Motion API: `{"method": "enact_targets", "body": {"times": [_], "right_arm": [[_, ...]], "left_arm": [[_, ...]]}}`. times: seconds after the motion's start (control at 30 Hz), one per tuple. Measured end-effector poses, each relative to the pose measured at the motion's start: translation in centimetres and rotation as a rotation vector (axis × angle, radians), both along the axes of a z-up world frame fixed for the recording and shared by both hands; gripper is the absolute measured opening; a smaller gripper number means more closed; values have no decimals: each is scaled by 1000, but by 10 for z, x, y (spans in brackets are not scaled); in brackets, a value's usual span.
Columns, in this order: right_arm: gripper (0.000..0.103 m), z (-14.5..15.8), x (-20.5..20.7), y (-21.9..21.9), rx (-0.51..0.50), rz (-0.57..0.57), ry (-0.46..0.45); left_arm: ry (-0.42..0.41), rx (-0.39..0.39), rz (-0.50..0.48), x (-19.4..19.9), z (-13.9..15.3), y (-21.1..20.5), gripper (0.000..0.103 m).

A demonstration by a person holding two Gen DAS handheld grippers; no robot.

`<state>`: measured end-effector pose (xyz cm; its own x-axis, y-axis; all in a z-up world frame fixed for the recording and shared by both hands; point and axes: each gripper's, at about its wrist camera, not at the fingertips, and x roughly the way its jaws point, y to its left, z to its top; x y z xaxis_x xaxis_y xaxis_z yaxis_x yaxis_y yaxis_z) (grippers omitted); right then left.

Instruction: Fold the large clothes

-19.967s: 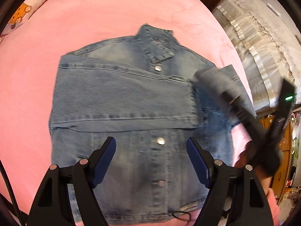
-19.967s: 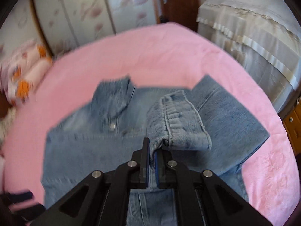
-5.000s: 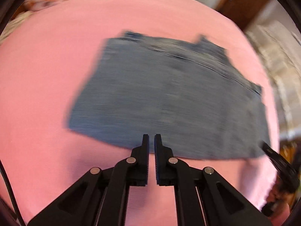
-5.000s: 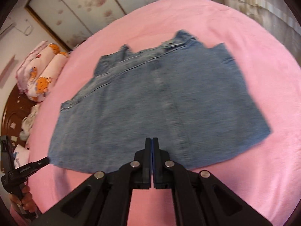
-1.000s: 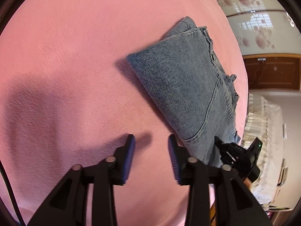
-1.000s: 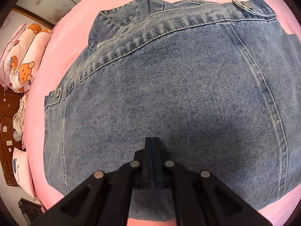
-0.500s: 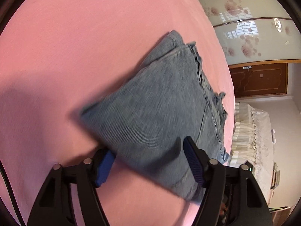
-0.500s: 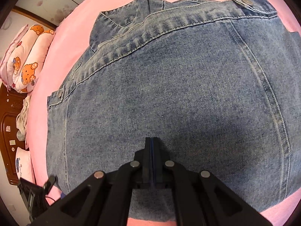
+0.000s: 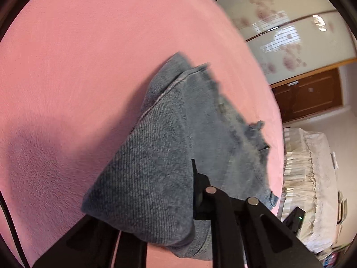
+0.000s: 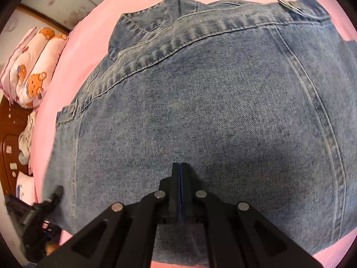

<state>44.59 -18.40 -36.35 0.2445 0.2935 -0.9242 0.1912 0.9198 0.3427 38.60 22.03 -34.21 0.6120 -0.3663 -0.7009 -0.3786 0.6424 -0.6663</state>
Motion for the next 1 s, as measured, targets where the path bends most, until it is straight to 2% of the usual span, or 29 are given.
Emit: {"method": "enact_targets", "body": {"times": [0.17,0.27,0.37,0.4,0.5,0.6,0.67,0.8,1.0], "right_arm": [[0,2,2,6,-33,90,-26],[0,2,5,5,-22,140,-26],[0,1,12,-3,33,168,-10],[0,0,13,-8,56,171,-5],[0,-2,19,-23,136,180,15],[0,-2,25,-49,199,156,29],[0,0,27,-77,252,114,28],[0,12,25,-151,364,25,-1],[0,23,21,-232,297,18,-21]], "left_arm": [[-164,62,-69,-3,51,-31,6],[-246,143,-146,0,92,-68,6],[-323,195,-231,-2,125,-116,6],[-346,235,-271,-3,136,-140,6],[-379,289,-345,-8,151,-196,6],[-378,255,-396,-12,152,-242,6],[-365,265,-428,-12,149,-270,6],[-331,275,-497,-16,130,-326,6],[-258,279,-586,-28,87,-382,7]]}}
